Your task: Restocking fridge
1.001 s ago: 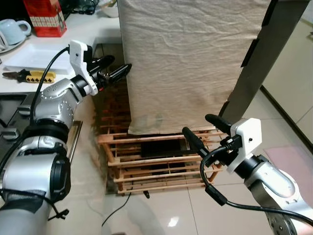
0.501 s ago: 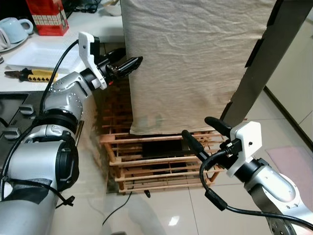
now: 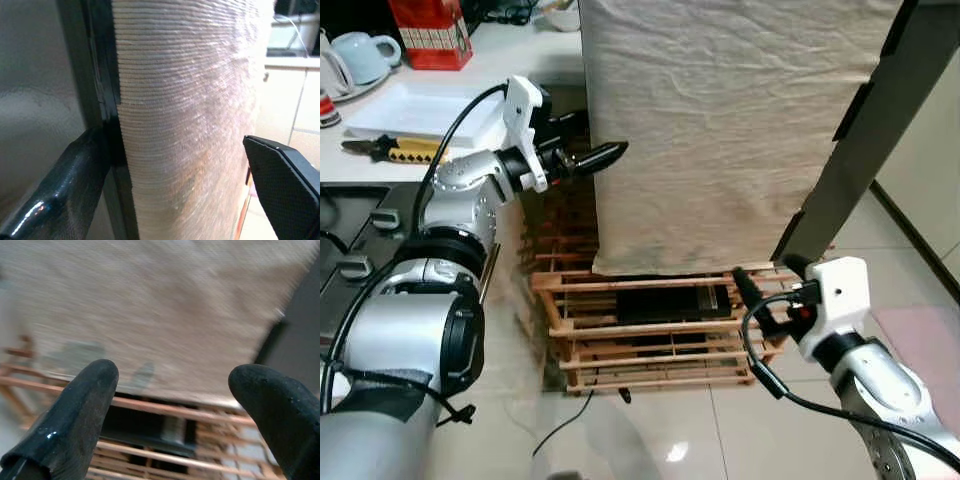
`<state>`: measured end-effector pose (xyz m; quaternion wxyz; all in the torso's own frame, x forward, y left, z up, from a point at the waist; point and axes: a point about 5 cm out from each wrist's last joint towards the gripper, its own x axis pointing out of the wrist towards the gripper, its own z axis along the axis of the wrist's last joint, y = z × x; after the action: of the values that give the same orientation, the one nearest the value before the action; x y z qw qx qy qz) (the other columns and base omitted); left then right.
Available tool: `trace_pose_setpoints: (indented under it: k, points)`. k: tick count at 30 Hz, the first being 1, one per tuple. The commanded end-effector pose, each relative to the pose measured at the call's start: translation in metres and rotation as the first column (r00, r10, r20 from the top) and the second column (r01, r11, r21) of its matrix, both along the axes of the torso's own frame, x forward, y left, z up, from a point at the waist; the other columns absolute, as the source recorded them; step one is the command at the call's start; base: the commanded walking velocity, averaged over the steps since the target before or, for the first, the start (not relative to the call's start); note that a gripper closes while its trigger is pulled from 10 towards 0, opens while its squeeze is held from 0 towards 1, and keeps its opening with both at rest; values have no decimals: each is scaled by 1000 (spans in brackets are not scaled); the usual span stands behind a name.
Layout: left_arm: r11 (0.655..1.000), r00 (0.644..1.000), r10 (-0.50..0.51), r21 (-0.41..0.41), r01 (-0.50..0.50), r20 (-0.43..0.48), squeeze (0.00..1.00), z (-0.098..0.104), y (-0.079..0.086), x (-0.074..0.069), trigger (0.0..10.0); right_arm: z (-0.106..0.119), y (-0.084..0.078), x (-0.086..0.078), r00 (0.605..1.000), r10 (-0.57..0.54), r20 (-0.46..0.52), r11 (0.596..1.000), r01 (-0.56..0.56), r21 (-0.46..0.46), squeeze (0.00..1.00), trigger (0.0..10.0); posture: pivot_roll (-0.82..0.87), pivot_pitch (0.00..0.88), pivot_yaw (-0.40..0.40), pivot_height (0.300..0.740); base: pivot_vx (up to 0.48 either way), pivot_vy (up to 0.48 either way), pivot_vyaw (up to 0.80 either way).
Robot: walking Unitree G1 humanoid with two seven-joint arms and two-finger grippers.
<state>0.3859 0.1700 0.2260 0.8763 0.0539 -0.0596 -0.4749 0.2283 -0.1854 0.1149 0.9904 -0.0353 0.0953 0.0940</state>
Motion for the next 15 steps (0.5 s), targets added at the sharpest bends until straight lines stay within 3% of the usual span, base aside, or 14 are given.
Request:
trace_pose_setpoints:
  k: [1,5,7,8,9,10,11,12,13,15]
  points:
    - [981,984,-178,70,179,-29,0,-7,-19,-8,10000,-17,-16,-5,991,-108,-81,994,105,-38,0,10000,-93,0,-13,740,0,0,0]
    - [925,929,-367,81,370,-60,0,-8,-29,-32,10000,-46,-41,-18,939,-285,-193,958,273,-89,0,10000,-89,0,-12,740,0,0,0]
    - [884,881,-465,10,468,-90,0,-4,-32,-54,10000,-56,-55,-28,897,-375,-232,927,363,-96,0,10000,-91,0,-8,740,0,0,0]
    - [869,864,-495,-63,491,-98,0,0,-30,-65,10000,-61,-63,-34,872,-423,-247,906,411,-102,0,10000,-93,0,-7,740,0,0,0]
    - [869,864,-495,-63,491,-98,0,0,-30,-65,10000,-61,-63,-34,872,-423,-247,906,411,-102,0,10000,-93,0,-7,740,0,0,0]
    - [854,846,-518,-139,502,-130,0,5,-26,-74,10000,-64,-70,-39,849,-463,-255,886,450,-108,0,10000,-93,0,-6,740,0,0,0]
    - [799,793,-590,-259,543,-155,0,13,-15,-92,10000,-68,-80,-47,814,-518,-262,855,505,-121,0,10000,-92,0,-9,740,0,0,0]
    - [799,793,-590,-259,543,-155,0,13,-15,-92,10000,-68,-80,-47,814,-518,-262,855,505,-121,0,10000,-92,0,-9,740,0,0,0]
    - [789,803,-580,-339,513,-133,0,18,-3,-96,10000,-72,-89,-55,781,-563,-271,825,547,-142,0,10000,-93,0,-10,740,0,0,0]
    - [794,819,-559,-364,486,-127,0,19,2,-96,10000,-73,-92,-57,769,-579,-273,815,560,-150,0,10000,-89,0,-11,740,0,0,0]
